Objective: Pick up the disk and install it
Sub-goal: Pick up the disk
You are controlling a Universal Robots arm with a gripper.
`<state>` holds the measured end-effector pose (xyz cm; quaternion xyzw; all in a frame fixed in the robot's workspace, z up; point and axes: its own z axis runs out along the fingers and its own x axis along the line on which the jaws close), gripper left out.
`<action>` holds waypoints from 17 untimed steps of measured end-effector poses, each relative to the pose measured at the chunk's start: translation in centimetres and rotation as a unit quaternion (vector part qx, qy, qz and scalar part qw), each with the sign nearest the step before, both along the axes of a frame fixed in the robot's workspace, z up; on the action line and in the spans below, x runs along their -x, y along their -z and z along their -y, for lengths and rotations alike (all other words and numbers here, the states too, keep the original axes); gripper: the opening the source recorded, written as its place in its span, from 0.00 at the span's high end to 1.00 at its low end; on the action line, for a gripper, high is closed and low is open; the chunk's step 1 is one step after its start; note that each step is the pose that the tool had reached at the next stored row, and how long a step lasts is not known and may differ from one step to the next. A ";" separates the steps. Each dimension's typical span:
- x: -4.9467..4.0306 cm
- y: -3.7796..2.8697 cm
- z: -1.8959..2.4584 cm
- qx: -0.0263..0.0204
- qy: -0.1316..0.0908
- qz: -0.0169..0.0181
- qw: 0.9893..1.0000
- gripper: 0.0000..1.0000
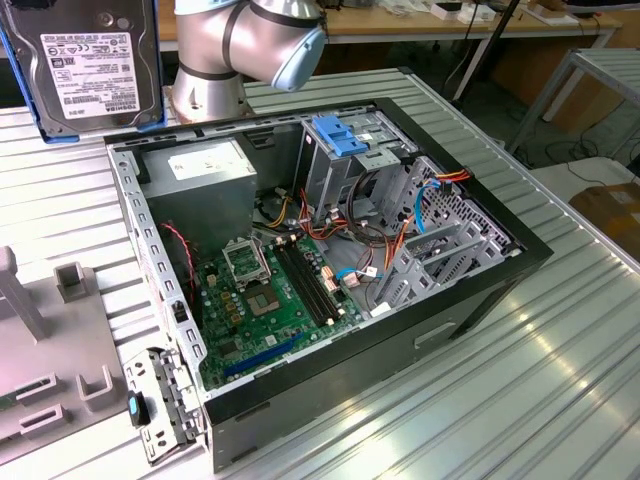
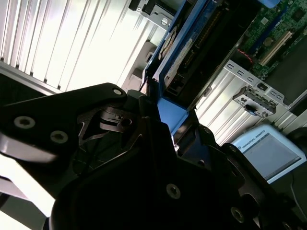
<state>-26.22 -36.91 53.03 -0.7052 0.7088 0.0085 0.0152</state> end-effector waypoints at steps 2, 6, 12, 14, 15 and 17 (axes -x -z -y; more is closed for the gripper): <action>-1.06 0.02 0.00 0.000 0.000 0.000 1.000 0.63; -1.16 0.02 0.00 0.000 0.000 0.000 1.000 0.63; -1.52 0.02 0.00 0.000 0.000 0.000 1.000 0.63; -1.67 0.02 0.00 0.000 0.000 0.000 1.000 0.63; -1.73 0.02 0.00 0.000 0.000 0.000 1.000 0.63; -1.84 0.02 0.00 0.000 0.000 0.000 1.000 0.63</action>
